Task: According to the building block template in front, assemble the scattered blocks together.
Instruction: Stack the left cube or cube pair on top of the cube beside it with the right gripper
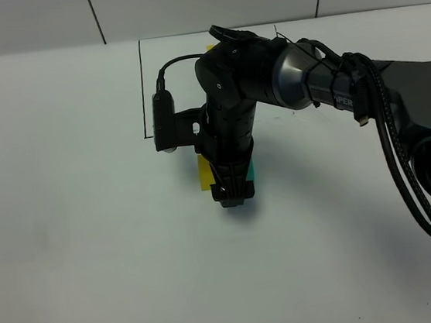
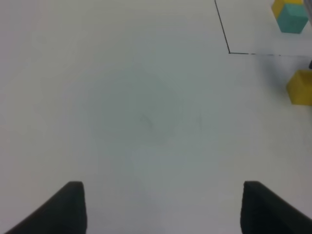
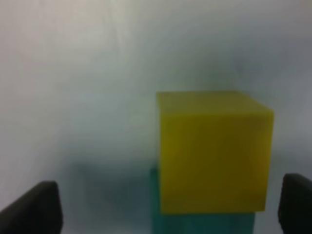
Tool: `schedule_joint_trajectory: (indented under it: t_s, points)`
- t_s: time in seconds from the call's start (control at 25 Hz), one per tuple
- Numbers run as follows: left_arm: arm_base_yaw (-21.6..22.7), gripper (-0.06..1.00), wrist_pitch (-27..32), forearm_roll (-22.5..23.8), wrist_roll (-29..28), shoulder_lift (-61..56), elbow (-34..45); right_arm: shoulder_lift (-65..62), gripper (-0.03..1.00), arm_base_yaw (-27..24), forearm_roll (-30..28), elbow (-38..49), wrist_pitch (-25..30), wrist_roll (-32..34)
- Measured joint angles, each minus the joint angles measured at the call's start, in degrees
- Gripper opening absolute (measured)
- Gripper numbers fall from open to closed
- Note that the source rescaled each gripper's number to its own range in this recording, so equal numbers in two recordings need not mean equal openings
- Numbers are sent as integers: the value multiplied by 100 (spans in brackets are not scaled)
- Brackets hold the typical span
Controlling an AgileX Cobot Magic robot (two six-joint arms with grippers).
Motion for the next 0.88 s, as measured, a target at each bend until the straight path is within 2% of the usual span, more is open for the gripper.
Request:
schedule_joint_trajectory:
  t_s: [0.48,0.88]
  points:
    - [0,42,0,0,0,0,0,216,78,-98,-44,0,-243,-79]
    - [0,42,0,0,0,0,0,308,64,-164,124,-56,-222,-88]
